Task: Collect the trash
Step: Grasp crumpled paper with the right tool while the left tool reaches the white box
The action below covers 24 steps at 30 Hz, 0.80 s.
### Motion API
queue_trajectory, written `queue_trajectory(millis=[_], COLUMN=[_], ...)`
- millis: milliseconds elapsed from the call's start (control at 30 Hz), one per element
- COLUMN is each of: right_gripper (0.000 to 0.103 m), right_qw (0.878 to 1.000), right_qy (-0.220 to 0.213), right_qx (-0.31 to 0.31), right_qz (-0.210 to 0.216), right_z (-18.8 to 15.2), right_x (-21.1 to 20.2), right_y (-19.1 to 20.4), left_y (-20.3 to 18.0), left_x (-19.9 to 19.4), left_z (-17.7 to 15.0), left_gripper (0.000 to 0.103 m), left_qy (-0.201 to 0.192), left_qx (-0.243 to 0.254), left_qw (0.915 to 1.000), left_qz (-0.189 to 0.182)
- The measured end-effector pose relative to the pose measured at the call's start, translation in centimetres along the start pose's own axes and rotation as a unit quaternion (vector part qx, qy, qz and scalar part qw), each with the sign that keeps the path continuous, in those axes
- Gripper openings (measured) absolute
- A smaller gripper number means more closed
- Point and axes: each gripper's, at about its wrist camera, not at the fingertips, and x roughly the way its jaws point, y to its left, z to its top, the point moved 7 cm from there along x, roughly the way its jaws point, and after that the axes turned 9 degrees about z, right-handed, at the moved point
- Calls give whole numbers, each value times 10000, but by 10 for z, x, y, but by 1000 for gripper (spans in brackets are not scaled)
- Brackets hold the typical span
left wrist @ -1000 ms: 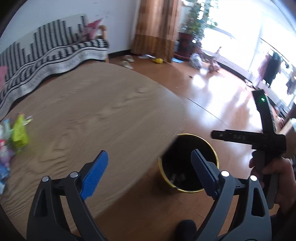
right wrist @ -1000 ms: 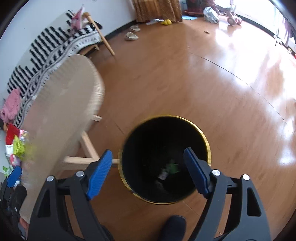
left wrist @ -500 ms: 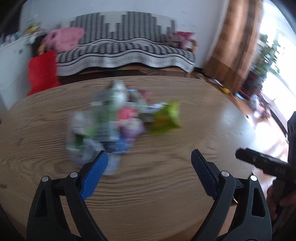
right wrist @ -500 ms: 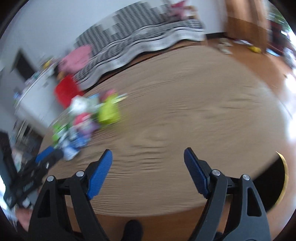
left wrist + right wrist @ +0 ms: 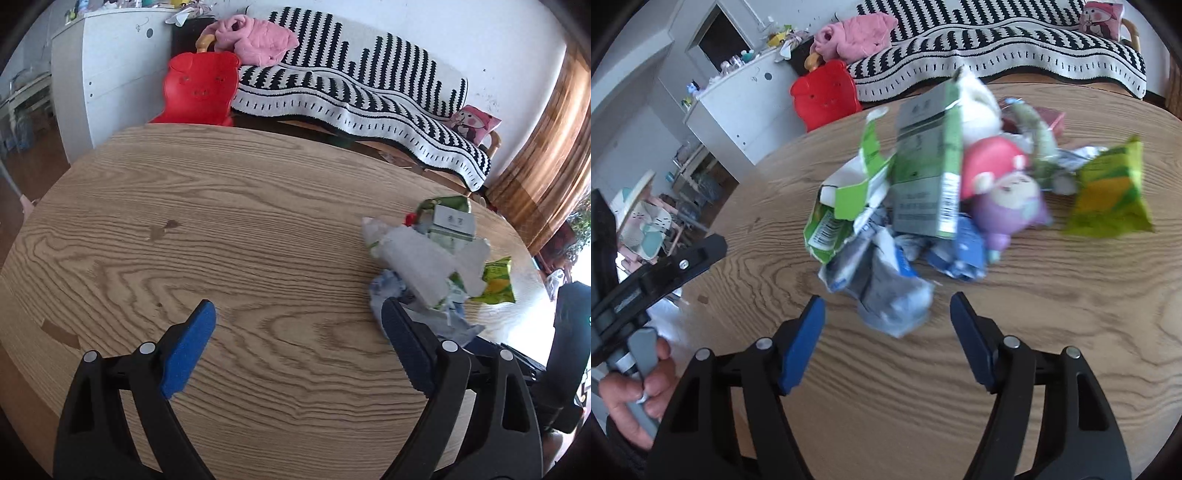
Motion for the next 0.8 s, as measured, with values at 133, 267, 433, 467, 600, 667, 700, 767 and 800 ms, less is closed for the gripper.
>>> queue_trajectory(millis=[133,267,433,467,600,667,700,767,800], right_gripper=[58,36,33,33,33,33,33,33,33], right_qw=[10000,9999,9989,9986,9972,9969,9968,9967,9969], right_qy=[-15,19,25,42,83,102,103,97,89], right_qx=[-38,-143,-475,-530,-746,-775,-793,-793,-763], right_qz=[-13,12,-11,-15,-52,-49,-71,-123,-147], right_z=[9,8,-6,-10,-33,-42,-44,-50,-52], right_x=[15,19,-11,-18,-53,-68,-73,-85,-91], right_y=[0,7,18,19,19,16,14,7,2], left_y=[5,-6,-28,-35,-64,-79,-85,-95,-99], left_x=[11,16,21,22,28,33,36,42,45], left_z=[1,5,6,5,0,-2,-4,-6,-7], left_gripper=[89,89,89,89,89,89,89,89,89], left_qy=[34,22,72,86,165,181,204,223,234], left_qx=[79,143,264,309,648,826,915,1056,1083], left_qw=[10000,9999,9995,9994,9975,9961,9953,9941,9938], left_qz=[-1,-29,-125,-163,-244,-248,-249,-125,-83])
